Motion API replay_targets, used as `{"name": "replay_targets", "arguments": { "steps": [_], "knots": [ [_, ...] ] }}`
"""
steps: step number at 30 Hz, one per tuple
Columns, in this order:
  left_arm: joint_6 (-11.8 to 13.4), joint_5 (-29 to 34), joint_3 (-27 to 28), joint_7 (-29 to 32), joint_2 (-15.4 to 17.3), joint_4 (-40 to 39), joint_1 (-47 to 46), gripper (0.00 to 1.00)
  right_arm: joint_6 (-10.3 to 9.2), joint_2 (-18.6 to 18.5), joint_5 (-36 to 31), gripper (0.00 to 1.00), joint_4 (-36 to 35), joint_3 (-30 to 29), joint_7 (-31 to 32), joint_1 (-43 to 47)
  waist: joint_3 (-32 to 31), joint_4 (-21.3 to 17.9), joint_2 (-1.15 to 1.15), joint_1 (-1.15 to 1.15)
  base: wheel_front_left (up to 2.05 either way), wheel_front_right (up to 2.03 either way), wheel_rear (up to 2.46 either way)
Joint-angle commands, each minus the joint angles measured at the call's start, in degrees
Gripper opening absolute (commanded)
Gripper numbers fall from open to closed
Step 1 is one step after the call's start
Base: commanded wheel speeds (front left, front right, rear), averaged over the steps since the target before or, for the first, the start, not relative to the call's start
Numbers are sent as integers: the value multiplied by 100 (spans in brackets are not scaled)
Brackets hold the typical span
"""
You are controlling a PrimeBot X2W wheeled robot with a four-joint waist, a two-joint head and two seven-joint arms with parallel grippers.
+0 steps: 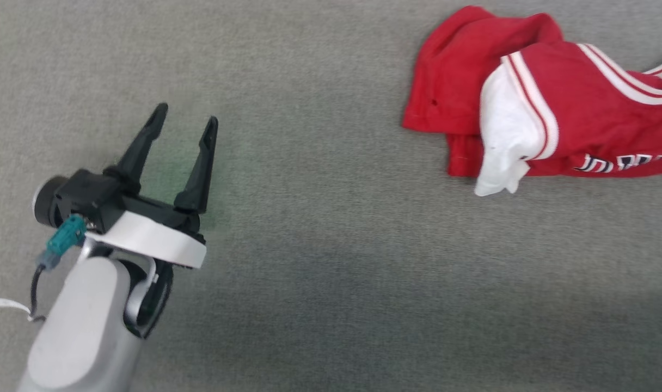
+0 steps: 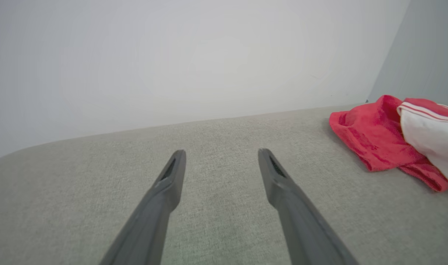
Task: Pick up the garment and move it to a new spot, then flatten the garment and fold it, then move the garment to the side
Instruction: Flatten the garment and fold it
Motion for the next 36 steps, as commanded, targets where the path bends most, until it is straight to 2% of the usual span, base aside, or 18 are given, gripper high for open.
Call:
{"name": "replay_targets", "arguments": {
  "steps": [1,5,8,9,14,16,20,22,26,31,36],
  "knots": [
    [-13,-52,-130,-29,136,30,-155,100,-3,57,114,100,-114,97,-252,96,-90,-101,0,0,0,0,0],
    [-13,-337,-822,76,637,169,-635,100,-1,272,741,100,-509,690,-1201,236,-243,-332,0,0,0,0,0],
    [-13,-792,-1537,604,994,161,-1140,100,-3,490,1302,100,-902,1289,-1820,497,-355,-545,0,0,0,0,0],
    [-13,-792,-1537,604,994,161,-1140,100,-3,490,1302,100,-902,1289,-1820,497,-355,-545,0,0,0,0,0],
    [-13,-2073,-2487,1906,1420,-74,-2170,100,-2,746,2029,100,-1636,2256,-2894,1067,-406,-971,0,0,0,0,0],
    [-13,-2609,-2801,2540,1475,-121,-2539,100,-1,888,2187,100,-1796,2487,-3221,1305,-385,-1140,0,0,0,0,0],
    [-13,-3761,-3268,4132,1391,47,-3236,100,-1,1109,2337,100,-2045,2857,-3728,1683,-315,-1433,0,0,0,0,0],
    [35,-4439,-3236,4925,1207,337,-3506,100,-1,1201,2336,100,-2148,3026,-3893,1851,-277,-1607,0,0,0,0,0],
    [523,-5273,-3273,6372,846,977,-4014,100,-1,1414,2299,100,-2309,3271,-4140,2000,-188,-1996,0,0,0,0,0],
    [1046,-5774,-3319,7472,586,1539,-4369,100,-2,1585,2199,100,-2298,3408,-4268,2079,-104,-2430,0,0,0,0,0],
    [1309,-5942,-3309,7854,585,1781,-4499,100,-1,1667,2185,100,-2256,3435,-4341,2098,-58,-2650,0,0,0,0,0]
  ]
}}
